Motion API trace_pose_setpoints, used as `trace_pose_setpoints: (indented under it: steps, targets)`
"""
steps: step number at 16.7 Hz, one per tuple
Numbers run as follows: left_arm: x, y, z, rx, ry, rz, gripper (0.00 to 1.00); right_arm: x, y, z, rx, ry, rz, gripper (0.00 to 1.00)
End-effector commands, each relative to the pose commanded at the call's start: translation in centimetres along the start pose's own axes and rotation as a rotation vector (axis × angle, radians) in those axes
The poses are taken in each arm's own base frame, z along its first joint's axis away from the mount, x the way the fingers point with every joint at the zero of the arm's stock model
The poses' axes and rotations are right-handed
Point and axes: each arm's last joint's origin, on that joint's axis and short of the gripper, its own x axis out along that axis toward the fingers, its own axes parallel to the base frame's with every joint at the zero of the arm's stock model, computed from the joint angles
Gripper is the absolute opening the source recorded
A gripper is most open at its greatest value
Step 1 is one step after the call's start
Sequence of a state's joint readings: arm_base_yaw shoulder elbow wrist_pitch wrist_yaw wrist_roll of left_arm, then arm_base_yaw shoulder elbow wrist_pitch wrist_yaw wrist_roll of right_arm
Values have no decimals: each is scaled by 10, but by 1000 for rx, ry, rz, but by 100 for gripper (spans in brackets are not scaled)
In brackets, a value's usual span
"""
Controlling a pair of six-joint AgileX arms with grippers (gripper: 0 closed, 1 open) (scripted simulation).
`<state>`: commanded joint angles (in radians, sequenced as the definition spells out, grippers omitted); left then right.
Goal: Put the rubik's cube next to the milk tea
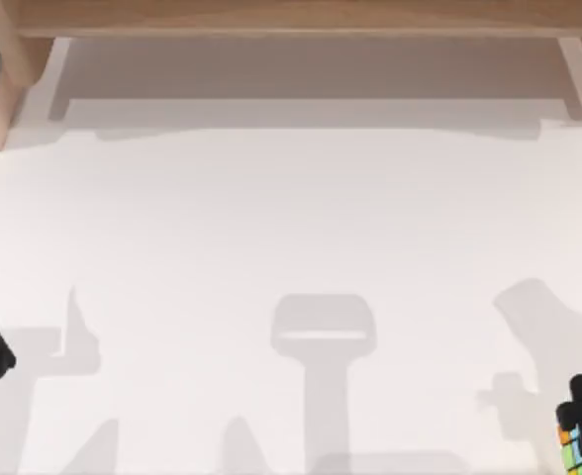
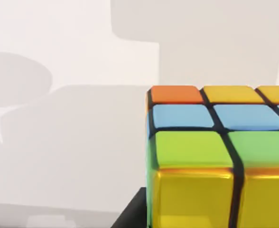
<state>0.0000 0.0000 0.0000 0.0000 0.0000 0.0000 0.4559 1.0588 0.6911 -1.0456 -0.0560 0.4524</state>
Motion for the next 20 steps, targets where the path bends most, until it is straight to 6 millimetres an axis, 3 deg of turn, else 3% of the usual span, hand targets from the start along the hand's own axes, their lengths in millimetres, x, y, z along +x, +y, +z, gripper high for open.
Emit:
trace_pose_setpoints:
  steps: [7,20]
  targets:
    - [0,0,0,0,0,0,100,-12,8,18,-7,-104,111,0]
    - [0,0,0,0,0,0,100,31,-15,-21,12,114,-116,0]
